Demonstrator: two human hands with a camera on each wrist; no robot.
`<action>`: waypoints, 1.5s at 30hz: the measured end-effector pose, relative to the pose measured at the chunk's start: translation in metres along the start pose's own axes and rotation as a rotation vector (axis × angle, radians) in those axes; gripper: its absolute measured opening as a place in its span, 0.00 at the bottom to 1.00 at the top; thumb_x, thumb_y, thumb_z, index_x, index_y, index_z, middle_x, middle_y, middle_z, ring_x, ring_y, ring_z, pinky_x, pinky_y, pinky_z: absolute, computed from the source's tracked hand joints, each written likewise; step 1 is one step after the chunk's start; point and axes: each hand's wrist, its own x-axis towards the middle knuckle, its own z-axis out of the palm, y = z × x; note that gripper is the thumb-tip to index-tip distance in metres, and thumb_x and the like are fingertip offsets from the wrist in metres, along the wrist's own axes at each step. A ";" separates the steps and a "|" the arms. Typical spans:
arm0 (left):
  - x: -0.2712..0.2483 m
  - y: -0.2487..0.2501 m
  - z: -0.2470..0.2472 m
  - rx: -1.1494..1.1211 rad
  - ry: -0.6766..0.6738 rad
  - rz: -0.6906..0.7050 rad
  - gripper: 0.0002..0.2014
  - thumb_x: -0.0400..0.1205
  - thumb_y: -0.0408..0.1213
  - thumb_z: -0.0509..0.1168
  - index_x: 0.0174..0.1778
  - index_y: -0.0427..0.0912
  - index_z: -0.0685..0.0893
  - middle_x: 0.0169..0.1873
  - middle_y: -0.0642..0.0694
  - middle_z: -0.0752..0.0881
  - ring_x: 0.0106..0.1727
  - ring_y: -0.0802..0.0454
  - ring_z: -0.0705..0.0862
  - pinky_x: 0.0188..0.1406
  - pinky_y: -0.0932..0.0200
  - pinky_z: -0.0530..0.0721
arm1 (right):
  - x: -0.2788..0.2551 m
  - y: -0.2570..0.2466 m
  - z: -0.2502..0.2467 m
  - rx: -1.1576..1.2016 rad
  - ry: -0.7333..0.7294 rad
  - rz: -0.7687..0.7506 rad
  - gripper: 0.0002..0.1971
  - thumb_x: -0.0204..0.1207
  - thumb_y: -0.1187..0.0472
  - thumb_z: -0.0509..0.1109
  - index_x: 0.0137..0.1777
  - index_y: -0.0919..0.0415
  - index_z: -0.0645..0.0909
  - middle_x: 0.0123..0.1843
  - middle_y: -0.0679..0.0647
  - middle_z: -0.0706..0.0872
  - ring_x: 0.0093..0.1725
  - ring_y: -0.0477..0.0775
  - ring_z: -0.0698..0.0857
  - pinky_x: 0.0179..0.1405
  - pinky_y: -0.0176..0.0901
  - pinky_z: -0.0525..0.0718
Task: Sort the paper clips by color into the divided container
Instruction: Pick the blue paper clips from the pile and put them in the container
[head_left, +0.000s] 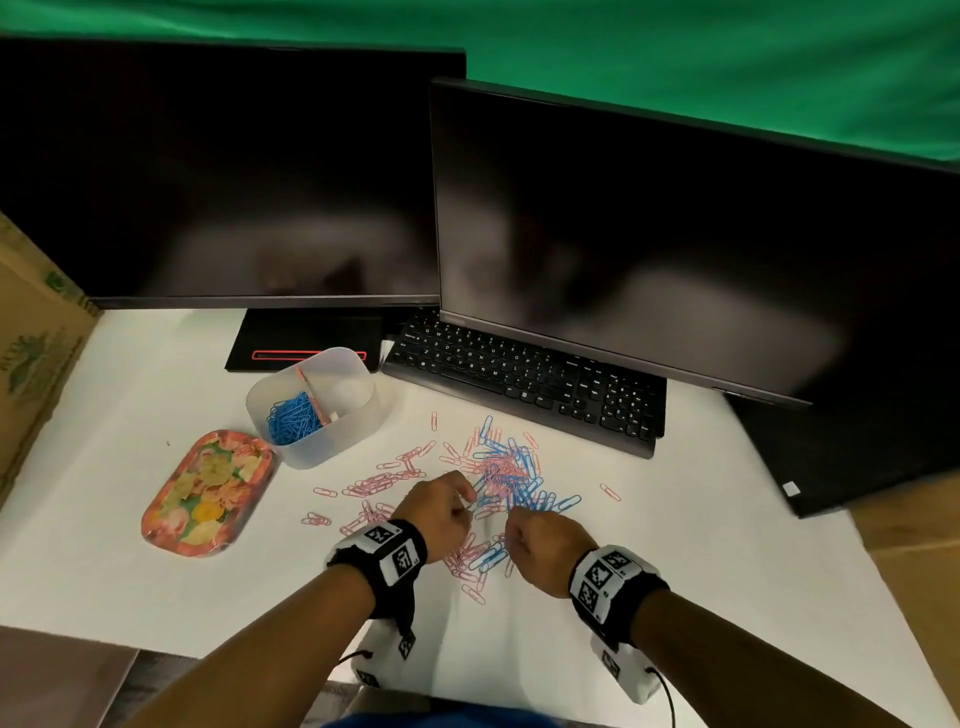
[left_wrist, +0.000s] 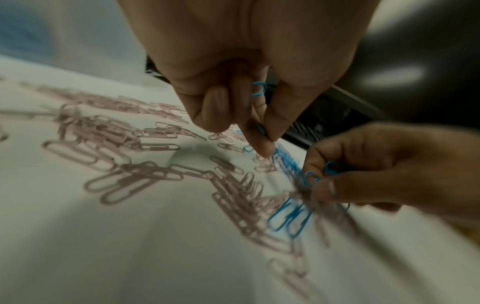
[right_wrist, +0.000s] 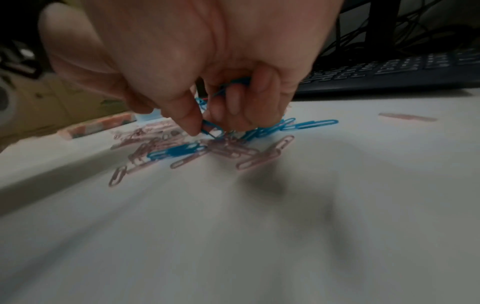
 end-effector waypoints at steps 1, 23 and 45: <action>0.000 0.000 -0.002 -0.074 -0.023 -0.033 0.12 0.78 0.30 0.62 0.52 0.53 0.79 0.35 0.50 0.87 0.35 0.54 0.82 0.36 0.64 0.77 | 0.002 0.002 -0.001 0.082 -0.006 0.007 0.07 0.81 0.54 0.59 0.49 0.55 0.76 0.48 0.55 0.86 0.48 0.57 0.83 0.46 0.43 0.77; -0.003 0.003 -0.014 -1.005 -0.030 -0.283 0.10 0.84 0.34 0.62 0.36 0.40 0.76 0.27 0.45 0.73 0.20 0.55 0.65 0.20 0.66 0.59 | 0.005 -0.007 -0.027 1.126 -0.057 0.386 0.11 0.78 0.61 0.61 0.34 0.60 0.75 0.26 0.54 0.71 0.21 0.50 0.63 0.20 0.31 0.54; -0.011 0.006 -0.015 -1.043 0.093 -0.344 0.13 0.85 0.43 0.61 0.37 0.42 0.75 0.20 0.50 0.65 0.20 0.54 0.61 0.22 0.64 0.58 | 0.007 -0.022 -0.002 -0.286 -0.117 -0.124 0.14 0.80 0.55 0.63 0.65 0.52 0.75 0.60 0.59 0.86 0.59 0.64 0.84 0.57 0.49 0.80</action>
